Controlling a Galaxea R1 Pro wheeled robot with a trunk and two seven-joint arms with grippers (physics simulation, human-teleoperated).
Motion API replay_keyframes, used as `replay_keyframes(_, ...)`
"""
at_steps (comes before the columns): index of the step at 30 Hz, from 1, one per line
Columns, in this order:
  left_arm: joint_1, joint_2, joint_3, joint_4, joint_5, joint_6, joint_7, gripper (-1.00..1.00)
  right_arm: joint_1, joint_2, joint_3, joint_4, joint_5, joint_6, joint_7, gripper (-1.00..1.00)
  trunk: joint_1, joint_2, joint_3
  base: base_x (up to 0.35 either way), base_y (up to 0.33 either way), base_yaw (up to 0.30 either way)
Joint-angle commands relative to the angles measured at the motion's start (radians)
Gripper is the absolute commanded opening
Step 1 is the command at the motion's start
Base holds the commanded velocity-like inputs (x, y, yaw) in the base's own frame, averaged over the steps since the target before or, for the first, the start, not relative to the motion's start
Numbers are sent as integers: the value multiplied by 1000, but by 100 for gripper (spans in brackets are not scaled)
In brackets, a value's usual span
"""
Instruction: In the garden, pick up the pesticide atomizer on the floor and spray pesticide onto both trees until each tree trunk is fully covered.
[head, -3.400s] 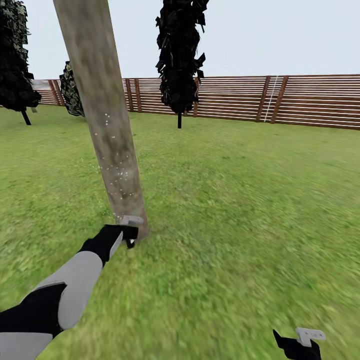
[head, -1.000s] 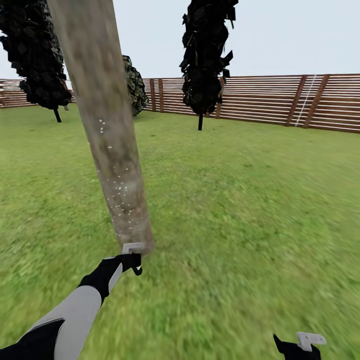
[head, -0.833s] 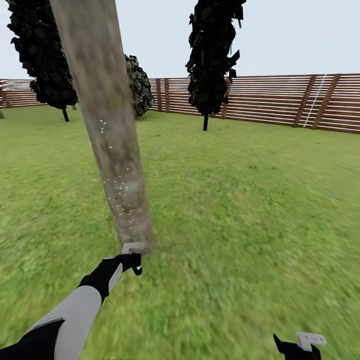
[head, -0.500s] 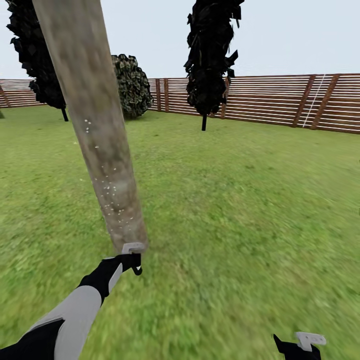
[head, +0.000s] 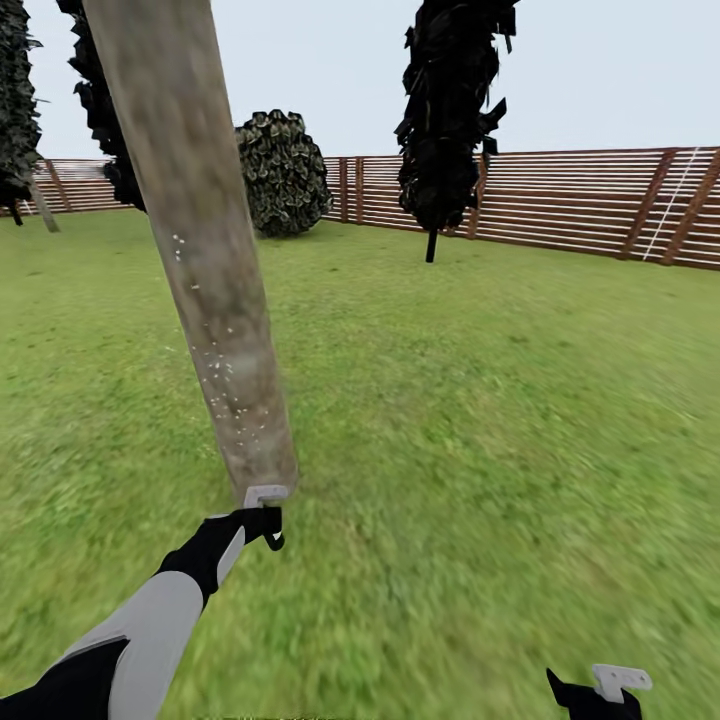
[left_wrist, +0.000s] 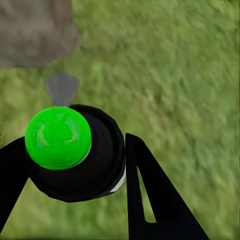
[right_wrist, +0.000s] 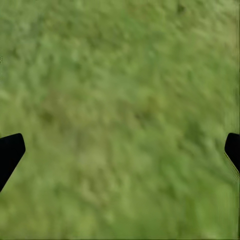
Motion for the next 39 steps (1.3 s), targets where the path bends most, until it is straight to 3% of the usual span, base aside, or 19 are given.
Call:
replay_keyframes(1,0,0,0,0,0,0,1,-100,0,1,0,0,0,0,0,100,0,0,0,-6,-276,277)
replay_keyframes(7,0,0,1,0,0,0,4,-100,0,6,0,0,0,0,0,100,0,0,0,58,-271,235)
replay_keyframes(26,0,0,1,2,1,0,8,-100,0,6,0,1,0,0,0,100,0,0,0,224,-207,25)
replay_keyframes(39,0,0,1,3,2,1,9,-100,0,6,0,1,0,0,0,100,0,0,0,236,-197,253)
